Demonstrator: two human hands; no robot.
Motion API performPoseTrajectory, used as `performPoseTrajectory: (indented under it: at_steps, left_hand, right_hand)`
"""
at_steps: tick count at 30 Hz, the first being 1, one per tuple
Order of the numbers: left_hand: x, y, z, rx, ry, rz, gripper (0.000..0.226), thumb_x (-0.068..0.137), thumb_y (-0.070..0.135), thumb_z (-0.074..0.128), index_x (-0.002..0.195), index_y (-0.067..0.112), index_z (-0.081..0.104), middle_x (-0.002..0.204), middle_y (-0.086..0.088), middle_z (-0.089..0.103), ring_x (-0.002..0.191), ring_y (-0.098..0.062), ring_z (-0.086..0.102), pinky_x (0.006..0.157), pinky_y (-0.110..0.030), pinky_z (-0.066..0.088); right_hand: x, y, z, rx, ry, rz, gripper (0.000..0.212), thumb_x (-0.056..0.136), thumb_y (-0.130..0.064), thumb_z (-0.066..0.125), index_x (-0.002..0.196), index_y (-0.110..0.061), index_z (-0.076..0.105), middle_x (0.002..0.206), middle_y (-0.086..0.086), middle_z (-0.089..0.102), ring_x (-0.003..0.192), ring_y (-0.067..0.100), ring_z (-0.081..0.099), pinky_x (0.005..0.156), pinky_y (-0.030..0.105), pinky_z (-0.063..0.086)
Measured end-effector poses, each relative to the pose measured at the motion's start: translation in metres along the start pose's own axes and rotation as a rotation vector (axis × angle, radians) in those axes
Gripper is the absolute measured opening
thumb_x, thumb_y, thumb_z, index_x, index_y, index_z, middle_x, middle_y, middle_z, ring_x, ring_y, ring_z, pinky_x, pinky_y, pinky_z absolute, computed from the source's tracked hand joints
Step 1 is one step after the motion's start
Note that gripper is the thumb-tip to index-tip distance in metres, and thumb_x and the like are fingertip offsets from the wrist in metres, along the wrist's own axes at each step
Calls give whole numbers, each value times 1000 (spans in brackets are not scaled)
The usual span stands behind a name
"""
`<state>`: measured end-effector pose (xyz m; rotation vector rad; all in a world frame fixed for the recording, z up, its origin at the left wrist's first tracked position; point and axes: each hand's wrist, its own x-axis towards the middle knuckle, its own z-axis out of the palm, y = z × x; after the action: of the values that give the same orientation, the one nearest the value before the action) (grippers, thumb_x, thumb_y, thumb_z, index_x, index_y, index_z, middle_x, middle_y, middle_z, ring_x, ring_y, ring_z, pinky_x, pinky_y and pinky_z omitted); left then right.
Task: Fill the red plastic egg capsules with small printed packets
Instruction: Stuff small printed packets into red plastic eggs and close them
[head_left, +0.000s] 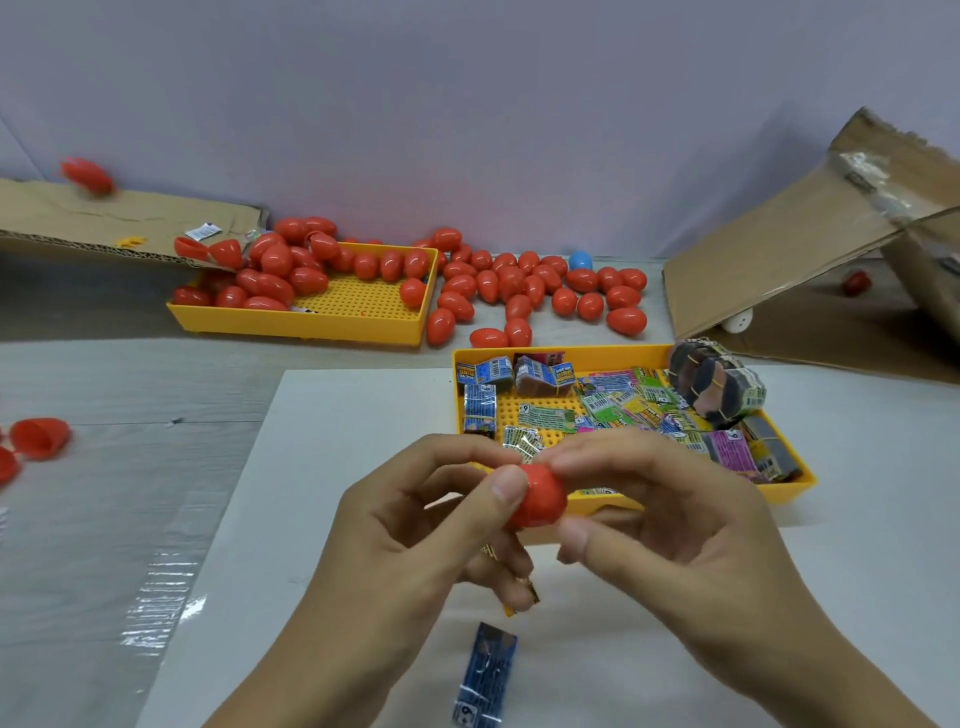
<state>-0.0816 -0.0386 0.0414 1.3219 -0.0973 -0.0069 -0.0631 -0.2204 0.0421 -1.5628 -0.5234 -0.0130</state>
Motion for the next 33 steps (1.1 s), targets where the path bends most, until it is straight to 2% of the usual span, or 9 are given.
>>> performPoseTrajectory:
  at_steps: [4, 5, 7, 10, 17, 22, 25, 30, 33]
  left_hand:
    - [-1, 1, -2, 94, -13, 55, 30, 65, 33, 80, 93, 23, 76, 89, -9, 75, 69, -26, 73, 62, -26, 59]
    - [-1, 0, -2, 104, -16, 60, 33, 63, 32, 81, 94, 24, 76, 90, -8, 75, 73, -25, 74, 65, -24, 59]
    - [-2, -1, -3, 119, -30, 76, 35, 61, 29, 83, 96, 26, 76, 92, -5, 77, 82, -20, 75, 70, -20, 58]
    - [-2, -2, -2, 112, -70, 123, 34, 64, 22, 82, 98, 25, 77, 95, -5, 77, 89, -19, 75, 77, -20, 58]
    - [0, -6, -3, 93, -69, 157, 37, 66, 15, 81, 101, 25, 75, 99, -5, 76, 94, -21, 74, 80, -23, 58]
    - [0, -12, -1, 60, 56, 145, 41, 57, 24, 86, 95, 26, 72, 96, -7, 75, 90, -22, 74, 73, -22, 59]
    - [0, -13, -1, 102, 13, 176, 43, 62, 24, 85, 103, 28, 75, 101, -7, 76, 96, -22, 73, 79, -24, 58]
    - [-1, -12, 2, 222, -17, 238, 41, 71, 28, 80, 111, 34, 75, 110, 0, 72, 106, -20, 68, 82, -22, 56]
    - [-1, -12, 0, 289, -13, 254, 57, 71, 28, 78, 125, 42, 65, 110, 4, 73, 106, -17, 69, 84, -20, 55]
  right_hand:
    - [3, -2, -1, 115, 113, 96, 23, 82, -14, 67, 102, -23, 72, 96, 9, 72, 73, 22, 69, 54, 28, 55]
    - [4, -3, -1, 126, 118, 133, 18, 83, -21, 67, 100, -21, 74, 89, 11, 72, 70, 23, 69, 50, 28, 54]
    - [5, -5, -1, 121, 93, 206, 27, 81, -40, 65, 94, -18, 75, 74, 14, 70, 63, 25, 69, 44, 28, 51]
    - [5, -7, 0, 109, 54, 252, 34, 81, -45, 63, 86, -13, 75, 64, 8, 69, 55, 24, 68, 39, 26, 49]
    - [4, -8, 0, 132, 60, 235, 15, 83, -28, 73, 87, -15, 77, 72, 13, 72, 57, 25, 69, 38, 25, 47]
    - [2, -7, 2, 130, 116, 226, 21, 73, -24, 76, 92, -17, 76, 78, 12, 75, 66, 26, 73, 42, 27, 52]
    - [2, -7, 4, 182, 100, 294, 22, 70, -24, 77, 90, -15, 75, 82, 13, 76, 70, 26, 74, 46, 29, 55]
    - [0, -3, 7, 158, -3, 383, 19, 80, -18, 68, 95, -9, 76, 85, 12, 76, 73, 22, 74, 51, 32, 58]
    - [2, -6, 5, 166, 3, 388, 20, 83, -24, 64, 94, -13, 78, 82, 13, 75, 76, 28, 74, 46, 31, 55]
